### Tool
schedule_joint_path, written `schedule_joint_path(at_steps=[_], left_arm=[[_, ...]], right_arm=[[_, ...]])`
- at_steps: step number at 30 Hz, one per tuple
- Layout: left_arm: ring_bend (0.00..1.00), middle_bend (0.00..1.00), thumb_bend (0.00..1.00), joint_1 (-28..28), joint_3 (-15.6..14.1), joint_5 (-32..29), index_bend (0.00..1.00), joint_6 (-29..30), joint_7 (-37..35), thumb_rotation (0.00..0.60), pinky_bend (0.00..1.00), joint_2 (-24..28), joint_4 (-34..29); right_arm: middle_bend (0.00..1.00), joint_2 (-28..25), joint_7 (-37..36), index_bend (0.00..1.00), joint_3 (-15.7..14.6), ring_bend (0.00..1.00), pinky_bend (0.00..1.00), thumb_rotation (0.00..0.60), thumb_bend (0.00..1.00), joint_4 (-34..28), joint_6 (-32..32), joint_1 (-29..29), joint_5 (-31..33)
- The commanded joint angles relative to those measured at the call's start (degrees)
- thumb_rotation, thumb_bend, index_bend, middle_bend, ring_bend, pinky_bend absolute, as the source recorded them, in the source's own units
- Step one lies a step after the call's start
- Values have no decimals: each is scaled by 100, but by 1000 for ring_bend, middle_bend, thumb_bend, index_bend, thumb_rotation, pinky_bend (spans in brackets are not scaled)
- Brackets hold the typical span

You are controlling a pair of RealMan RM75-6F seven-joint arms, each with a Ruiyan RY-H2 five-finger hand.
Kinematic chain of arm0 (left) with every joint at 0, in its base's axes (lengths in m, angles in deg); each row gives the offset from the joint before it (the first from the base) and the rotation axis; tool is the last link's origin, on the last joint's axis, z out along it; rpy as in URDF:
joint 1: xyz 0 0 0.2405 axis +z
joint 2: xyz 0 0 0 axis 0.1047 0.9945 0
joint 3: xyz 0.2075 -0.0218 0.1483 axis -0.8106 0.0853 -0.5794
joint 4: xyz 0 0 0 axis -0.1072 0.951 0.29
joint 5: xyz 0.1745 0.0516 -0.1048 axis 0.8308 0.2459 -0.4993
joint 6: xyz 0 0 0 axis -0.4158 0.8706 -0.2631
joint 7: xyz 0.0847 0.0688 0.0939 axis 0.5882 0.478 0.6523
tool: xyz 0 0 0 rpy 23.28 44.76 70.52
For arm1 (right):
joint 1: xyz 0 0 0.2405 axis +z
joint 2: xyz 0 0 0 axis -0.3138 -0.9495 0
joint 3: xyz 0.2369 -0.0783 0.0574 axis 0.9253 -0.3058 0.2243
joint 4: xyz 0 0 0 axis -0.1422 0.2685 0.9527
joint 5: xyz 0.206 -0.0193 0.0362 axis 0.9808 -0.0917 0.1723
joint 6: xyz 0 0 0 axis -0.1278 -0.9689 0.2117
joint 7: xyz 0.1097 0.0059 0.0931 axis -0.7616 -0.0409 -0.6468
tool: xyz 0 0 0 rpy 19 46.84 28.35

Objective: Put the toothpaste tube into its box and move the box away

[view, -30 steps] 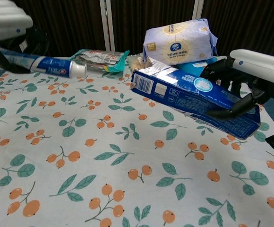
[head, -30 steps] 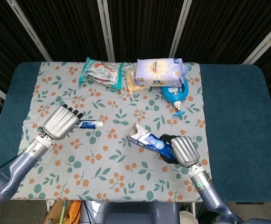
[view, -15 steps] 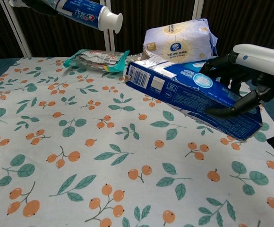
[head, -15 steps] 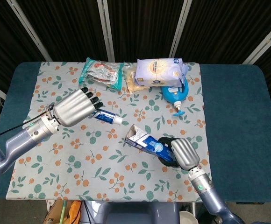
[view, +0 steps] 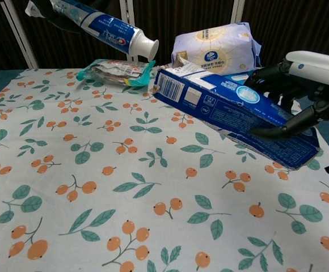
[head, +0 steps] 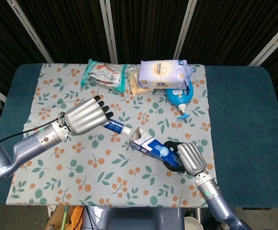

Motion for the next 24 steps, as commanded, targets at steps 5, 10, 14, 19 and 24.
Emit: schedule_joint_path(at_steps=[5,10,14,19,24], left_arm=[[639,693,509,-120,-8,3,611,-173,206,600,614,-154,-23],[639,693,509,-178,6,-46,611,-261,325,600,614,-231,-30],[639,693,509,-216,4,-97,611,-343,410,600,614,-279,-48],[638,693,508,-269,28,-163,611,-426,566,600,614,-334,-44],[638,694,509,-309,58,-195,611,-434,665,600,614,-381,-43]], right_arm=[[575,-20,-32,576,-20,566,602,600,390,-6,9,-11,-41],[574,-62,-87,577,-10,566,602,600,390,-23,5,-23,-52],[575,-93,-137,576,-2,566,602,600,390,-40,13,-30,-47],[575,-124,-221,576,-13,566,602,600,390,-69,42,-39,-56],[574,-154,-283,577,-12,566,602,600,390,-84,44,-50,-78]])
